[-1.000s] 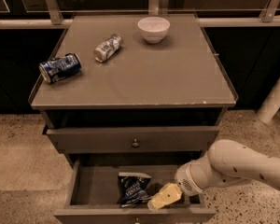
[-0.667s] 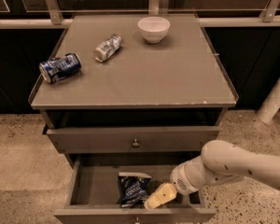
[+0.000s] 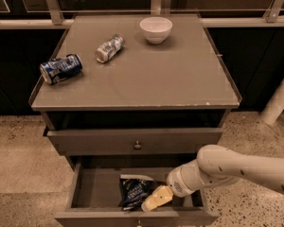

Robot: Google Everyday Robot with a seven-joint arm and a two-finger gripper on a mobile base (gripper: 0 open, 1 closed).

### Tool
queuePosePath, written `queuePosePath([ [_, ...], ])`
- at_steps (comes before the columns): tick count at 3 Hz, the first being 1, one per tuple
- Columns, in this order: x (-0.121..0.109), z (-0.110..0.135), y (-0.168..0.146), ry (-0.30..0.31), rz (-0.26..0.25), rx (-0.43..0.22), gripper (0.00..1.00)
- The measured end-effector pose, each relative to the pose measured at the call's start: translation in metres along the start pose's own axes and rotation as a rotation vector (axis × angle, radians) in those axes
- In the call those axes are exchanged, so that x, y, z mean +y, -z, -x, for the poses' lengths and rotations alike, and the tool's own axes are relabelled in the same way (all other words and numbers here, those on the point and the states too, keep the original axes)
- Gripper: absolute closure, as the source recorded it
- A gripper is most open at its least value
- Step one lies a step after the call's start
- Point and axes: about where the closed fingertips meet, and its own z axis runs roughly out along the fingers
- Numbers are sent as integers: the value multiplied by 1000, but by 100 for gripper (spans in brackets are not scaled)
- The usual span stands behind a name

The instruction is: Pick blue chip bag from middle drawer and place on counter

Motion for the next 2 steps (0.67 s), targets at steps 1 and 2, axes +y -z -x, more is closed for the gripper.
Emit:
queuePosePath([
  [1,-2,-3,-1,-10,-11,-8,0],
  [2,-14,-5,-20,-29,-21,-16,0],
])
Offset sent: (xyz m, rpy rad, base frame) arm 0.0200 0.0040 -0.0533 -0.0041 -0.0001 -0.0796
